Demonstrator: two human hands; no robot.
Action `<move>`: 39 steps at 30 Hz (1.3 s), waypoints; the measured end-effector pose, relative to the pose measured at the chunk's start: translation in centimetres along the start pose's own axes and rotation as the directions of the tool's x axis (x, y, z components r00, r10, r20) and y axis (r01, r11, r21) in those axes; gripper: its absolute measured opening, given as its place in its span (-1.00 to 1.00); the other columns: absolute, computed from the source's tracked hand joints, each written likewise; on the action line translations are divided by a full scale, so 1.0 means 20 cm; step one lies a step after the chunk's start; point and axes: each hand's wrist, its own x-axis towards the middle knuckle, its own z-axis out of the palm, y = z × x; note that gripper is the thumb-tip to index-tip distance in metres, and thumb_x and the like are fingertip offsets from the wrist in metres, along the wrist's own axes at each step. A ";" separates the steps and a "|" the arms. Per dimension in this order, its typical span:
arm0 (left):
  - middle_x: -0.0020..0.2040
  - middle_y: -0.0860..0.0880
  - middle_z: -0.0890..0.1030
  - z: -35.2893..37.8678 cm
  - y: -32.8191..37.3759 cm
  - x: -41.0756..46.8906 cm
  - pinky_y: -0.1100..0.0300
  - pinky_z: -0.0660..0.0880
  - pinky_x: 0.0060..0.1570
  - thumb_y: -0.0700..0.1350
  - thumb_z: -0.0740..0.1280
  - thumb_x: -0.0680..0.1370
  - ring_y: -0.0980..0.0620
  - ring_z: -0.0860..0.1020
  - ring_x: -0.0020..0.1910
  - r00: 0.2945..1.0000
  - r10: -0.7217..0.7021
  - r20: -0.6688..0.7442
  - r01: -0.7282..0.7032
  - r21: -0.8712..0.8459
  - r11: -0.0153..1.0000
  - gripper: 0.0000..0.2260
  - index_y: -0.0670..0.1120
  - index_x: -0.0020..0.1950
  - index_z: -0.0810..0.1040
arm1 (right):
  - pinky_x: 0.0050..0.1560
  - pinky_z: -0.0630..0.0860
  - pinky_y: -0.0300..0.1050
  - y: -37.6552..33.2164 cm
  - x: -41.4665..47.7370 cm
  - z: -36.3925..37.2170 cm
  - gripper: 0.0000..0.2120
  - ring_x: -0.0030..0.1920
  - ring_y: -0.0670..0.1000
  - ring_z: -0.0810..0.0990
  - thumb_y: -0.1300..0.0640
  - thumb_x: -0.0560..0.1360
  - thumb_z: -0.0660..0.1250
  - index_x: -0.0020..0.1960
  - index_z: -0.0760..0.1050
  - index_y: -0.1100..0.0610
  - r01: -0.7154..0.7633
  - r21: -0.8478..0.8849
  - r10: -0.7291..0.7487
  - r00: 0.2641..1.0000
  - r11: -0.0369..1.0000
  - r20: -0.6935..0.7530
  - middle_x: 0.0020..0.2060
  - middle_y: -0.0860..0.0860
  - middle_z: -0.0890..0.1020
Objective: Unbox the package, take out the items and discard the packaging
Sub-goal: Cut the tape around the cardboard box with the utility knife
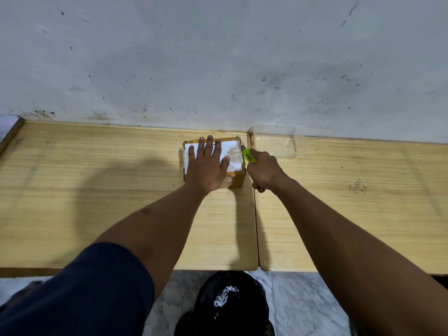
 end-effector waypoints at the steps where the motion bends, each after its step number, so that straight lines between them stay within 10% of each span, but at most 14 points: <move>1: 0.63 -0.10 -0.05 0.00 0.00 0.00 -0.18 -0.11 0.52 0.17 -0.14 0.66 -0.13 -0.11 0.59 1.000 -0.001 0.001 0.001 0.002 1.000 -0.44 -0.06 0.61 -0.04 | -0.48 0.49 -0.11 -0.01 -0.01 -0.01 -0.40 -0.49 0.12 0.53 0.31 0.49 0.09 0.53 0.25 0.09 0.000 -0.006 0.000 1.000 1.000 0.011 -0.22 0.17 0.55; 39: 0.62 -0.06 -0.13 -0.04 0.00 0.00 -0.14 -0.17 0.53 0.17 -0.15 0.67 -0.09 -0.19 0.59 0.994 0.053 0.093 -0.051 -0.022 0.998 -0.44 -0.04 0.61 -0.10 | -0.56 0.30 -0.25 0.07 -0.20 -0.09 -0.63 -0.57 0.07 0.38 0.30 0.48 0.08 0.23 0.48 0.26 -0.129 -0.028 0.132 0.983 0.991 0.127 -0.31 0.15 0.41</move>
